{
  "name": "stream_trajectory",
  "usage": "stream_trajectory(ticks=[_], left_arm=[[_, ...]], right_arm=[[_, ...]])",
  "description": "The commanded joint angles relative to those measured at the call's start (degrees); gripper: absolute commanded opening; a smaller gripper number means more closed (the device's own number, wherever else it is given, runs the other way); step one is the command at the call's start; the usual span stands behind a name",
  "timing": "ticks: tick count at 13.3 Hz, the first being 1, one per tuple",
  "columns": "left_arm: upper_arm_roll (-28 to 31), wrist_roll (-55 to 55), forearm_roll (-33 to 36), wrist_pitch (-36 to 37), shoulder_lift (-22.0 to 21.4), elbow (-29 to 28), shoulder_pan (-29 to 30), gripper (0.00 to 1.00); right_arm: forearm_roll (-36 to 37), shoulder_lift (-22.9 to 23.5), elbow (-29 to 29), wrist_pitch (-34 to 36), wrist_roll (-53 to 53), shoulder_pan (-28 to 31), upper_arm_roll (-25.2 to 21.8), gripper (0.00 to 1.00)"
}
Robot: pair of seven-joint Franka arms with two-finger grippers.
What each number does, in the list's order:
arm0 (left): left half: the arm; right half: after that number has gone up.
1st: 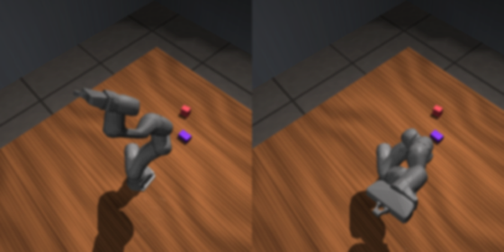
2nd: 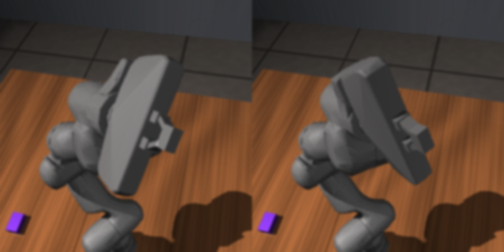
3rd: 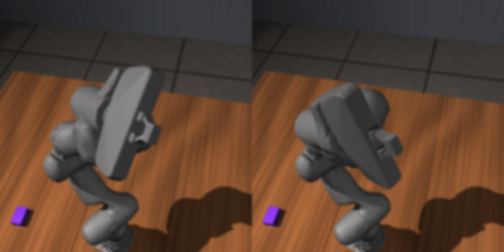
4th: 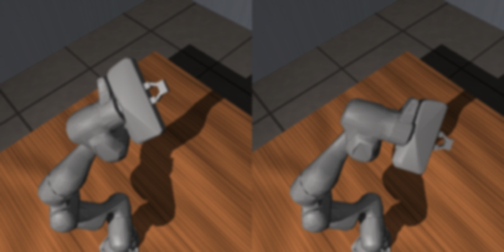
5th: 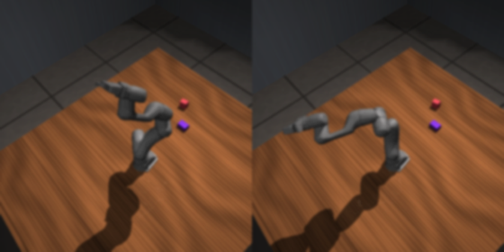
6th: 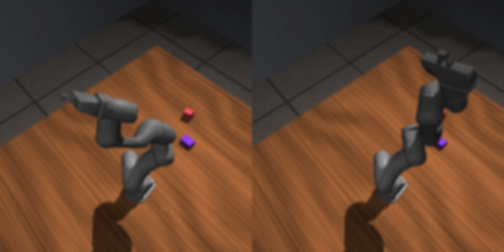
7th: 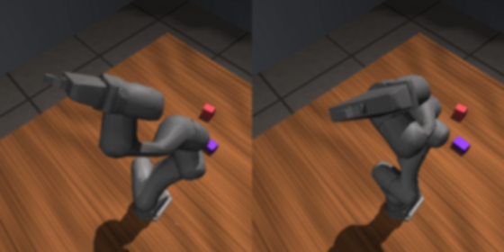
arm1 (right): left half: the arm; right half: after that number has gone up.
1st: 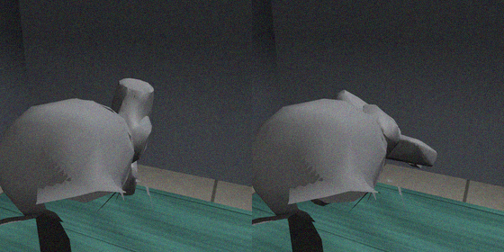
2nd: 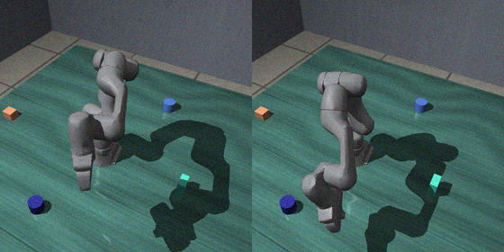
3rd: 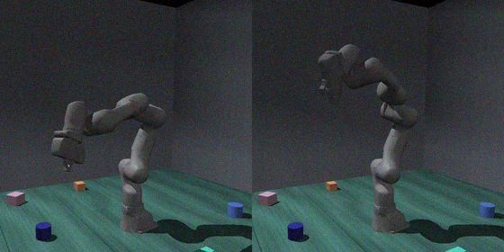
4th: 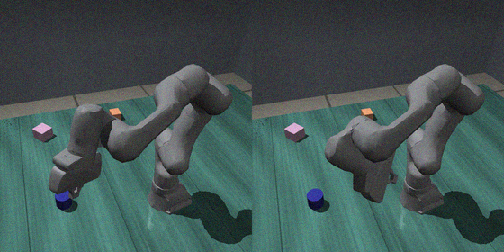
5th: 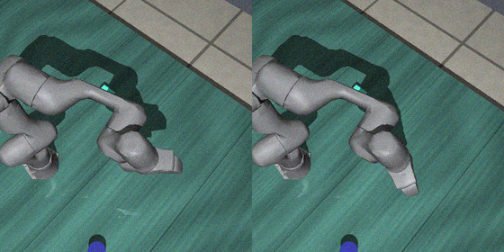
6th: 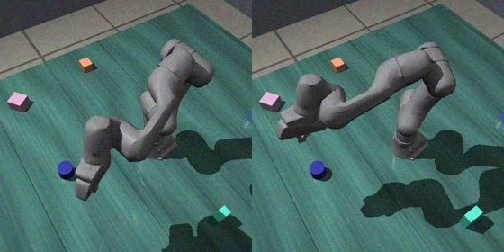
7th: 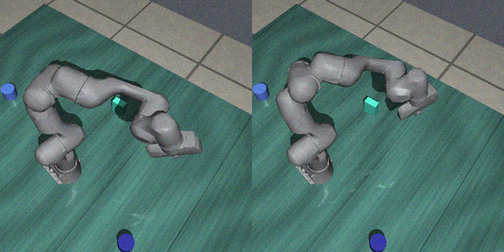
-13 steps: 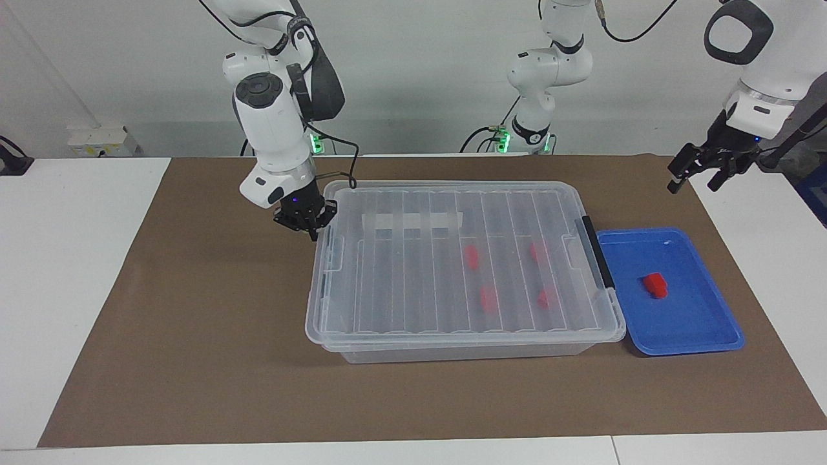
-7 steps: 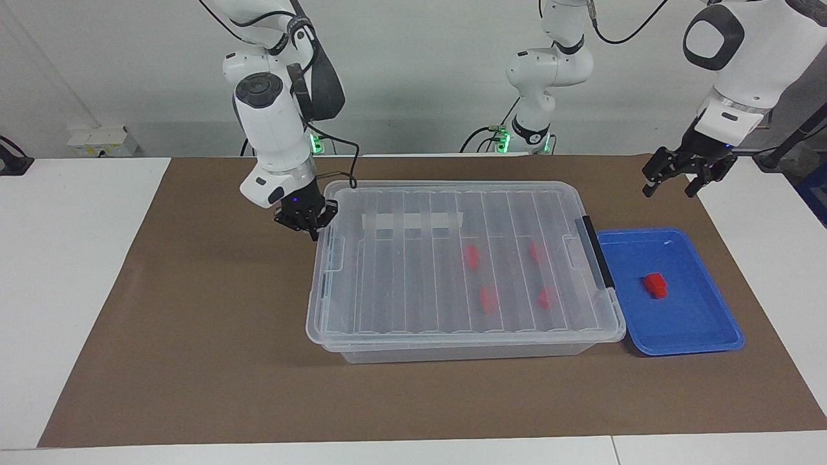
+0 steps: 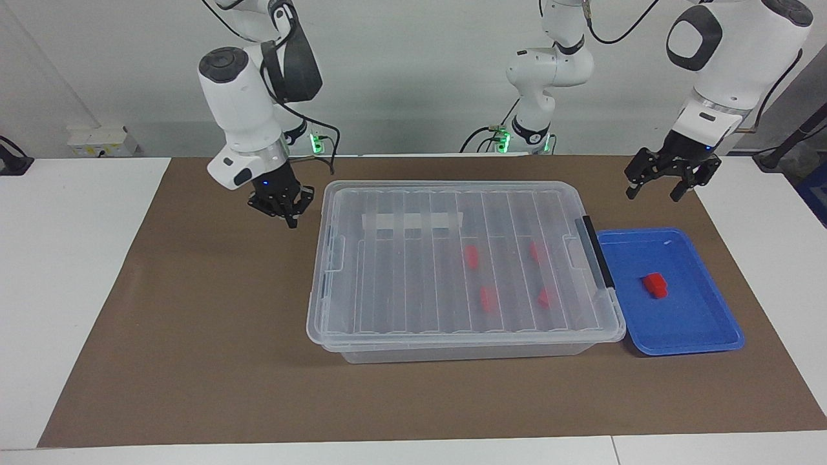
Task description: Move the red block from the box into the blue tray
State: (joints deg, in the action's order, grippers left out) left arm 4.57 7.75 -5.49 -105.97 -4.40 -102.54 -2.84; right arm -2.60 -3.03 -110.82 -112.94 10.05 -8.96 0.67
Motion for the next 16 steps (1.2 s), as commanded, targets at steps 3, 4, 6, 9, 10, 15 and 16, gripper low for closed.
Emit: stream_trajectory(ticks=[3,4,6,9,10,15,16], left_arm=[[0.44,-0.19,0.48,-0.82,-1.40,-1.26,-0.42,1.00],[0.61,-0.19,0.49,-0.38,-1.66,-0.47,-0.41,1.00],[0.70,-0.10,0.49,3.29,-1.66,3.29,0.02,1.00],[1.23,-0.19,0.49,7.37,-3.23,2.82,1.51,1.00],[1.23,-0.02,0.49,7.01,-4.03,1.05,1.87,1.00],[1.14,-0.01,0.49,6.65,-4.03,1.38,3.81,1.00],[1.14,-0.36,0.49,6.65,-3.60,2.34,3.72,1.00]], right_arm=[[-0.48,-2.50,-0.02,2.28,0.76,4.73,0.21,0.99],[-0.05,-2.42,1.30,3.42,0.76,5.70,0.21,1.00],[0.31,-1.98,4.46,6.50,0.85,6.76,0.12,1.00],[1.19,-1.36,8.50,9.57,0.85,7.64,0.12,1.00],[1.28,-1.01,10.34,11.06,0.85,7.90,0.12,1.00],[4.36,1.88,20.28,18.97,0.94,7.90,0.30,1.00],[4.35,2.15,20.47,19.34,0.94,7.99,0.30,1.00]])
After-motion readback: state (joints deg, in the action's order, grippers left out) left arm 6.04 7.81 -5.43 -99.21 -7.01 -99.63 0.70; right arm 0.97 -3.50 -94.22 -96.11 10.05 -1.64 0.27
